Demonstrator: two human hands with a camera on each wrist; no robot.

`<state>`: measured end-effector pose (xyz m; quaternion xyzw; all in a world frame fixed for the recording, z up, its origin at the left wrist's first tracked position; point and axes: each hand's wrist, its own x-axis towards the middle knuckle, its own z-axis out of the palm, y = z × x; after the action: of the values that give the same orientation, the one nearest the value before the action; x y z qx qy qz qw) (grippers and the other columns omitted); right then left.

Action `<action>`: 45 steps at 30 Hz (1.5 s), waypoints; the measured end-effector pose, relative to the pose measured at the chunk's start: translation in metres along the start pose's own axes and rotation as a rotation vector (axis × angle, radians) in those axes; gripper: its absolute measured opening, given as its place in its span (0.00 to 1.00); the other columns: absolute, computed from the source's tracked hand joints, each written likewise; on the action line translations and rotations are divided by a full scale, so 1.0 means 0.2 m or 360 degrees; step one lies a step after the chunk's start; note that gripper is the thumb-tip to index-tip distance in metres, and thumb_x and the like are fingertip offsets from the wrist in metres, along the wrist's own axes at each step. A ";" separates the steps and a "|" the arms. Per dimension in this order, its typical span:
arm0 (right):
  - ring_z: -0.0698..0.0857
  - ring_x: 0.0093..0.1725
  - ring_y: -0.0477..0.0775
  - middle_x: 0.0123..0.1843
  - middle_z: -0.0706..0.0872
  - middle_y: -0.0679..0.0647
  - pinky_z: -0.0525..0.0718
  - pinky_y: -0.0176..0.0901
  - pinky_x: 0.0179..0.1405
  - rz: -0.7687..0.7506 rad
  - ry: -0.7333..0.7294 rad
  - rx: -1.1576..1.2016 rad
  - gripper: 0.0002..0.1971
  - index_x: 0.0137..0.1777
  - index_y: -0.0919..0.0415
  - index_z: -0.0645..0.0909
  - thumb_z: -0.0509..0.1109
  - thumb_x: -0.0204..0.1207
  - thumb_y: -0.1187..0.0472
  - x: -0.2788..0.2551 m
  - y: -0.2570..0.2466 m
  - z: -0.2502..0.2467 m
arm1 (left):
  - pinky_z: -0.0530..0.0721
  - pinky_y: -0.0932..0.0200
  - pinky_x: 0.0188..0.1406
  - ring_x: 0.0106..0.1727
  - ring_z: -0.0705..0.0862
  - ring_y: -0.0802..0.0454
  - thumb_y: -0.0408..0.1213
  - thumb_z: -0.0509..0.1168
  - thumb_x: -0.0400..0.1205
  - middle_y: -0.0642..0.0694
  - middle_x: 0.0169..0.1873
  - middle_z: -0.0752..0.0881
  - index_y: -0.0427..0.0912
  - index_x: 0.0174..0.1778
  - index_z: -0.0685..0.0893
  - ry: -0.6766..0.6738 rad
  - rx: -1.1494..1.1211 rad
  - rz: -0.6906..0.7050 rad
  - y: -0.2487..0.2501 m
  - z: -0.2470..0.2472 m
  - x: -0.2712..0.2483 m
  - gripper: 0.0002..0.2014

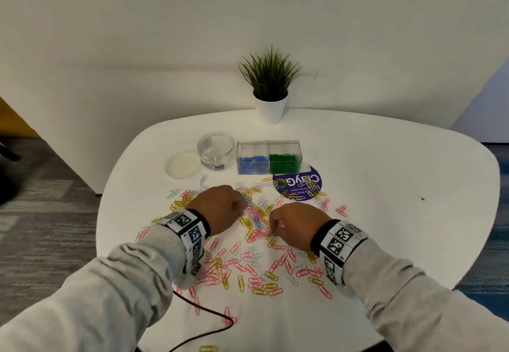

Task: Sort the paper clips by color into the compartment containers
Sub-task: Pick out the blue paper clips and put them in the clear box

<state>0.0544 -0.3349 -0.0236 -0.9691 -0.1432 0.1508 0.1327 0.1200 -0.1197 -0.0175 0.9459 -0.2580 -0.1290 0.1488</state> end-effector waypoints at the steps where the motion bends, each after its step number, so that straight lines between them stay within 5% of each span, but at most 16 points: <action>1: 0.84 0.53 0.54 0.55 0.87 0.50 0.84 0.48 0.51 0.0010 0.0015 -0.0012 0.08 0.55 0.50 0.84 0.64 0.82 0.54 0.00 0.01 0.01 | 0.78 0.59 0.55 0.53 0.82 0.54 0.46 0.66 0.84 0.54 0.50 0.82 0.55 0.55 0.88 -0.0013 -0.0030 0.0055 0.00 0.01 0.00 0.08; 8: 0.82 0.47 0.49 0.47 0.84 0.46 0.83 0.45 0.48 0.0140 -0.0020 0.0145 0.06 0.49 0.52 0.81 0.66 0.80 0.52 -0.02 0.06 -0.01 | 0.81 0.54 0.49 0.54 0.79 0.52 0.48 0.65 0.85 0.51 0.51 0.80 0.62 0.63 0.87 -0.0066 0.0135 0.0450 0.04 0.07 -0.01 0.12; 12: 0.76 0.33 0.38 0.35 0.79 0.42 0.72 0.31 0.33 0.0208 0.0099 0.0499 0.06 0.45 0.52 0.81 0.69 0.81 0.53 -0.03 0.07 -0.09 | 0.83 0.51 0.46 0.51 0.81 0.49 0.45 0.65 0.84 0.50 0.50 0.79 0.56 0.53 0.90 -0.0017 0.0164 0.0491 0.05 0.08 -0.01 0.08; 17: 0.82 0.32 0.53 0.37 0.85 0.59 0.78 0.43 0.27 0.0442 0.0188 0.1805 0.07 0.43 0.62 0.75 0.61 0.82 0.70 -0.01 0.08 -0.16 | 0.83 0.52 0.48 0.51 0.81 0.53 0.44 0.63 0.84 0.52 0.51 0.81 0.52 0.52 0.87 0.0129 0.0061 0.0478 0.03 0.07 -0.04 0.08; 19: 0.82 0.30 0.55 0.36 0.86 0.61 0.78 0.43 0.25 0.0467 0.0283 0.1999 0.07 0.45 0.64 0.73 0.59 0.80 0.75 0.03 0.06 -0.17 | 0.80 0.55 0.47 0.49 0.81 0.53 0.42 0.62 0.85 0.54 0.48 0.82 0.50 0.53 0.85 0.0210 -0.0061 0.0375 0.00 0.04 -0.06 0.07; 22: 0.80 0.28 0.53 0.36 0.84 0.59 0.76 0.43 0.24 0.0505 0.0275 0.1812 0.08 0.50 0.63 0.76 0.60 0.79 0.75 0.13 0.02 -0.18 | 0.76 0.58 0.47 0.47 0.80 0.54 0.38 0.59 0.87 0.56 0.47 0.82 0.52 0.62 0.81 0.0237 -0.0191 0.0061 -0.08 -0.02 -0.06 0.11; 26: 0.78 0.28 0.50 0.35 0.84 0.56 0.76 0.42 0.27 0.0429 0.0048 0.1431 0.04 0.46 0.61 0.79 0.64 0.81 0.65 0.27 -0.05 -0.17 | 0.79 0.54 0.62 0.63 0.81 0.48 0.34 0.54 0.86 0.51 0.62 0.79 0.59 0.76 0.76 -0.0062 0.0065 -0.0047 -0.14 -0.07 -0.04 0.24; 29: 0.76 0.26 0.48 0.31 0.83 0.51 0.75 0.40 0.25 0.0403 0.0060 0.1256 0.09 0.44 0.58 0.79 0.71 0.81 0.55 0.33 -0.09 -0.16 | 0.81 0.51 0.58 0.61 0.81 0.45 0.36 0.56 0.84 0.49 0.60 0.78 0.61 0.75 0.77 -0.0244 0.0274 0.0050 -0.12 -0.06 -0.04 0.24; 32: 0.76 0.26 0.50 0.35 0.86 0.56 0.74 0.41 0.25 0.0417 0.0041 0.1277 0.02 0.55 0.57 0.76 0.65 0.85 0.62 0.36 -0.11 -0.16 | 0.83 0.51 0.53 0.57 0.83 0.44 0.39 0.57 0.84 0.49 0.56 0.80 0.57 0.67 0.83 -0.0192 0.0378 0.0043 -0.13 -0.05 -0.05 0.18; 34: 0.78 0.29 0.51 0.39 0.87 0.58 0.76 0.42 0.28 0.0425 0.0021 0.1208 0.09 0.58 0.56 0.76 0.57 0.85 0.68 0.37 -0.10 -0.16 | 0.85 0.50 0.51 0.55 0.84 0.44 0.41 0.58 0.83 0.49 0.55 0.80 0.53 0.63 0.84 -0.0101 0.0426 -0.0005 -0.14 -0.05 -0.05 0.15; 40: 0.82 0.50 0.54 0.48 0.84 0.51 0.78 0.47 0.51 0.0272 -0.0022 0.0644 0.11 0.49 0.59 0.83 0.58 0.81 0.64 0.40 -0.13 -0.16 | 0.76 0.55 0.40 0.54 0.81 0.42 0.34 0.55 0.85 0.47 0.54 0.74 0.66 0.77 0.72 -0.0194 0.0339 0.0041 -0.08 -0.02 -0.03 0.27; 42: 0.82 0.48 0.54 0.48 0.85 0.54 0.79 0.46 0.48 0.0257 -0.0002 0.0596 0.09 0.49 0.61 0.82 0.60 0.83 0.60 0.41 -0.12 -0.15 | 0.79 0.53 0.40 0.53 0.81 0.43 0.36 0.56 0.84 0.47 0.54 0.75 0.61 0.75 0.74 -0.0149 0.0347 -0.0032 -0.08 -0.02 -0.03 0.24; 45: 0.79 0.42 0.45 0.43 0.82 0.44 0.75 0.39 0.38 0.0200 0.0025 0.0469 0.06 0.51 0.55 0.83 0.65 0.82 0.58 0.42 -0.11 -0.14 | 0.81 0.50 0.42 0.53 0.82 0.43 0.37 0.58 0.82 0.46 0.57 0.76 0.52 0.71 0.77 -0.0040 0.0317 -0.0081 -0.09 -0.02 -0.03 0.20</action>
<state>0.1358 -0.2938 -0.0138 -0.9473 -0.0576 0.1707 0.2648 0.1250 -0.1001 -0.0185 0.9605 -0.2473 -0.1182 0.0477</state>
